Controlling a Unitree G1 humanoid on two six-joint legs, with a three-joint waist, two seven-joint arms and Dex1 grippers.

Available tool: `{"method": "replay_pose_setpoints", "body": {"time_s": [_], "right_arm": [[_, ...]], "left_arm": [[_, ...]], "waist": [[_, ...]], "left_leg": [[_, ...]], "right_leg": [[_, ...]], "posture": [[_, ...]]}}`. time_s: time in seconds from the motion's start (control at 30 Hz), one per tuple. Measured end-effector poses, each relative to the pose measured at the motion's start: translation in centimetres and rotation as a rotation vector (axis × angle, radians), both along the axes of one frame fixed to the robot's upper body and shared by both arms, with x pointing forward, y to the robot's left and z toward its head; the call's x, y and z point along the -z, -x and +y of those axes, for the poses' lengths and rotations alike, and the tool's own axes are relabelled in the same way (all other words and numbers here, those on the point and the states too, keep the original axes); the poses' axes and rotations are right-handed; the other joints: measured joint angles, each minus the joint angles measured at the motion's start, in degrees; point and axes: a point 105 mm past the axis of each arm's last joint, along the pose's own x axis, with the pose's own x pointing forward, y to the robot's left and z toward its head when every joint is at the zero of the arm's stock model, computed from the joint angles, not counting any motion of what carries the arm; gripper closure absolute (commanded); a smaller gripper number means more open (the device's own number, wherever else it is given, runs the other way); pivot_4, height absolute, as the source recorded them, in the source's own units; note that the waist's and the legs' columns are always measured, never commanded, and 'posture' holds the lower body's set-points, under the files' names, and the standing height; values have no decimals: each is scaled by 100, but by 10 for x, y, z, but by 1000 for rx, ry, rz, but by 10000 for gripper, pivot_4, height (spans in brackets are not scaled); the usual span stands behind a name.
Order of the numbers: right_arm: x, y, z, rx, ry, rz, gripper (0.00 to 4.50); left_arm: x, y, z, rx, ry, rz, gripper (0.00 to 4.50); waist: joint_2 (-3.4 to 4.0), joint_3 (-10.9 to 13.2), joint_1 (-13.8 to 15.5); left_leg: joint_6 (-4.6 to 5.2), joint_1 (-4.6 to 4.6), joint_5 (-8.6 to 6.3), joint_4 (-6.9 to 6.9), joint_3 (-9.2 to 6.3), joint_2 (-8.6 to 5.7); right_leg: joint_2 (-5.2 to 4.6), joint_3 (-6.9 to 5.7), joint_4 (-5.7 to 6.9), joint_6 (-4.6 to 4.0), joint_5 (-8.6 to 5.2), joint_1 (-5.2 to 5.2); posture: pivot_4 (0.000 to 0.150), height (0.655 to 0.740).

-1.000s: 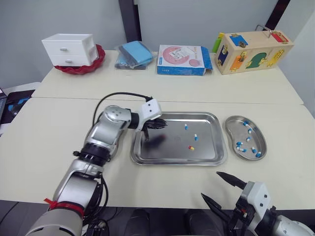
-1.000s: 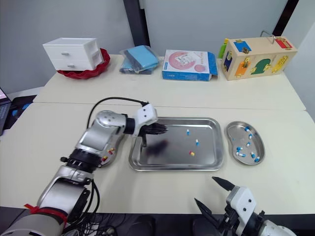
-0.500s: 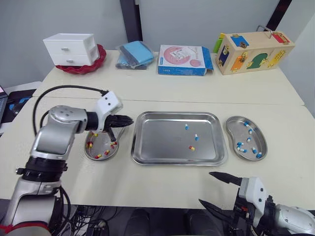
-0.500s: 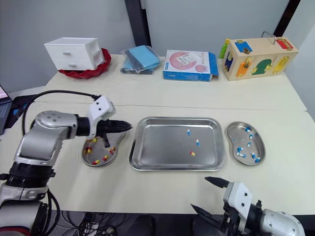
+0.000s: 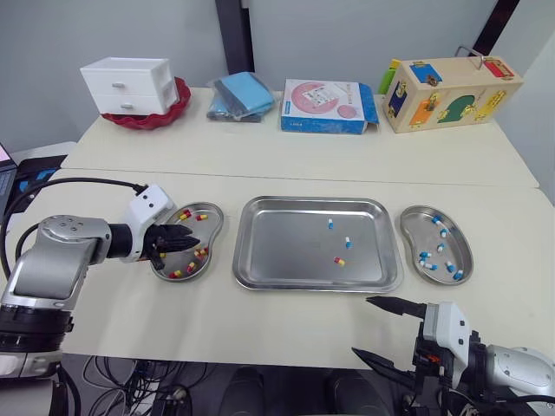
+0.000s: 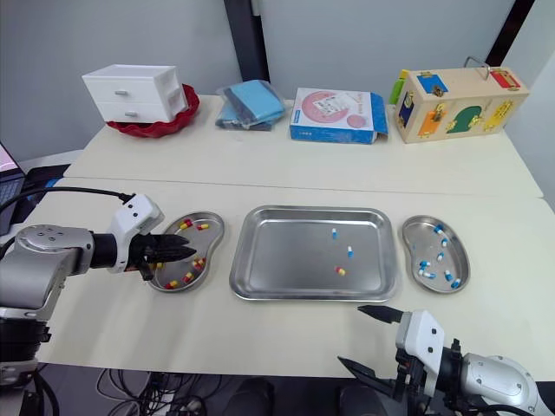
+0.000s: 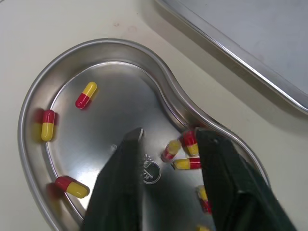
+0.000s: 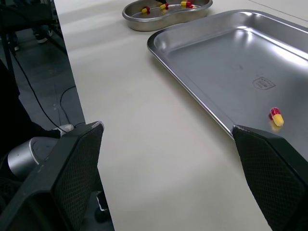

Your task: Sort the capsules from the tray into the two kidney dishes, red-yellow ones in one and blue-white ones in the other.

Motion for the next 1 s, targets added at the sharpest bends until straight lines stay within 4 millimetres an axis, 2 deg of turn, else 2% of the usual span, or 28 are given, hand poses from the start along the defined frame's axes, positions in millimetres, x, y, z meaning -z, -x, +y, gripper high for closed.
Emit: {"method": "replay_pose_setpoints", "body": {"time_s": [0.2, 0.47, 0.57, 0.73, 0.8, 1.0], "right_arm": [[1, 0, -1, 9, 0, 10, 0], [2, -1, -2, 34, -3, 15, 0], [0, -2, -10, 60, 2, 17, 0], [-20, -12, -42, 132, 31, 29, 0], [-25, -15, -61, 156, 71, 58, 0], [-19, -17, -117, 231, 180, 201, 0]], "left_arm": [[1, 2, 11, -25, 42, 52, 354], [-1, 2, 13, 9, 82, 65, 115], [1, 9, 16, 39, 96, 81, 115], [2, 39, 37, 57, 104, 88, 115], [-2, 48, 49, 43, 80, 57, 115], [3, 71, 88, -70, 10, 16, 115]], "waist": [[0, 0, -4], [0, 0, -4], [0, 0, -3], [0, 0, -59], [0, 0, -47], [-6, -1, 0]], "left_leg": [[0, 0, 0, 0, 0, 0], [0, -1, 0, 1, 0, 0], [0, -1, 0, -1, 2, 0], [0, 7, 0, -5, 10, 6], [1, 12, -1, -6, 15, 5], [2, 12, -1, -7, 21, 4]], "right_leg": [[0, 0, 0, 0, 0, 0], [0, 0, 0, 0, 0, 0], [0, 1, 0, 0, 0, -1], [0, 7, 1, -1, 0, 0], [-1, 11, -1, -1, 0, 3], [-2, 14, -4, -1, 0, 1]], "posture": [[1500, 7400], [1500, 7400], [1500, 7400], [1500, 7400], [1500, 7400], [1500, 7400]]}}
